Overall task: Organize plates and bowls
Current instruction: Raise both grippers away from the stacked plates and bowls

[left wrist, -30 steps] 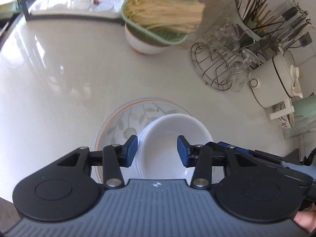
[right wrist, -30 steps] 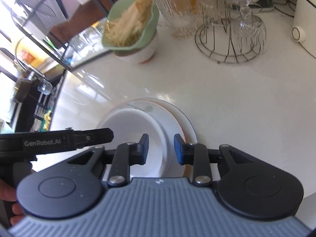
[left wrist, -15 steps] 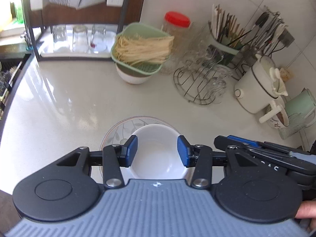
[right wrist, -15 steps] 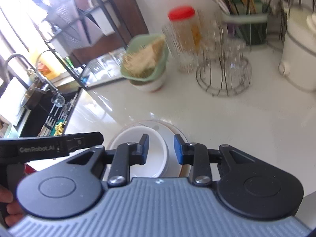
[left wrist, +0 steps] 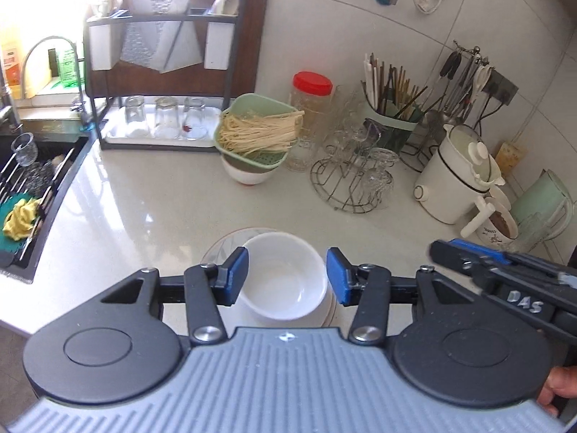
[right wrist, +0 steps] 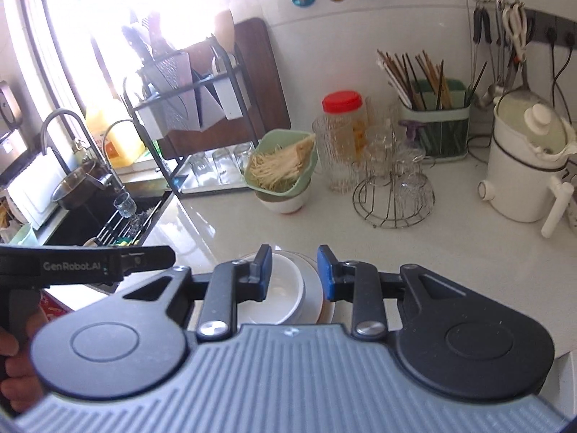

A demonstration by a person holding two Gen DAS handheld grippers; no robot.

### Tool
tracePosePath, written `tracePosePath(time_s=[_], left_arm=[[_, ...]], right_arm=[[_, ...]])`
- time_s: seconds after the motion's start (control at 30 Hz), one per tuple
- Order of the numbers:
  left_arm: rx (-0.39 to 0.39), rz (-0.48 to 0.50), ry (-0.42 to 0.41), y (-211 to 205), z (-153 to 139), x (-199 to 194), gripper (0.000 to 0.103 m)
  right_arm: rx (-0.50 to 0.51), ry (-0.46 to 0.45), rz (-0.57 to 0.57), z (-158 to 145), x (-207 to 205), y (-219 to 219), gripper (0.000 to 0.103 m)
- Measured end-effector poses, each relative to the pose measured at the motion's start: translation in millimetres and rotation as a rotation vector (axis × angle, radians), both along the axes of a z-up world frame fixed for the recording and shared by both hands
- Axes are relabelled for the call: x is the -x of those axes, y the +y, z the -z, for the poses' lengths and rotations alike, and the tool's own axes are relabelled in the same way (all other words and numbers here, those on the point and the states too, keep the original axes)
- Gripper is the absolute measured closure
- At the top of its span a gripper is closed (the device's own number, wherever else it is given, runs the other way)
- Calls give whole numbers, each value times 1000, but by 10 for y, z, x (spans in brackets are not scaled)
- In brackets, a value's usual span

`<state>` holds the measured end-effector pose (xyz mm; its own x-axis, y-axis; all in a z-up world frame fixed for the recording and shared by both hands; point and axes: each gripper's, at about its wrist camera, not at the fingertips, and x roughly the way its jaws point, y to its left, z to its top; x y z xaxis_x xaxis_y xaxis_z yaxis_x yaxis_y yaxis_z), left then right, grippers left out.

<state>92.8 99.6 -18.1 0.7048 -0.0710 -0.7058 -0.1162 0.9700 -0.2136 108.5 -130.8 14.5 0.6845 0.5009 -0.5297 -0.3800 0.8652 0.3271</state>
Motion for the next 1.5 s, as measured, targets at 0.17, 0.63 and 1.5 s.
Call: tracePosePath(time_s=[0.17,0.63,1.5], left_arm=[[-18,-19,-19,-56,-38,284,47],[-69,-89,-62,-132,-202,1242,21],[-182,-112,-13,-172,-43,1999,3]], right_arm=[[9,-73,5,-60,285,-68,71],[-16,-184,26,-196,1116,-277,26],[-17,-99,72,-1,1616,-319,15]])
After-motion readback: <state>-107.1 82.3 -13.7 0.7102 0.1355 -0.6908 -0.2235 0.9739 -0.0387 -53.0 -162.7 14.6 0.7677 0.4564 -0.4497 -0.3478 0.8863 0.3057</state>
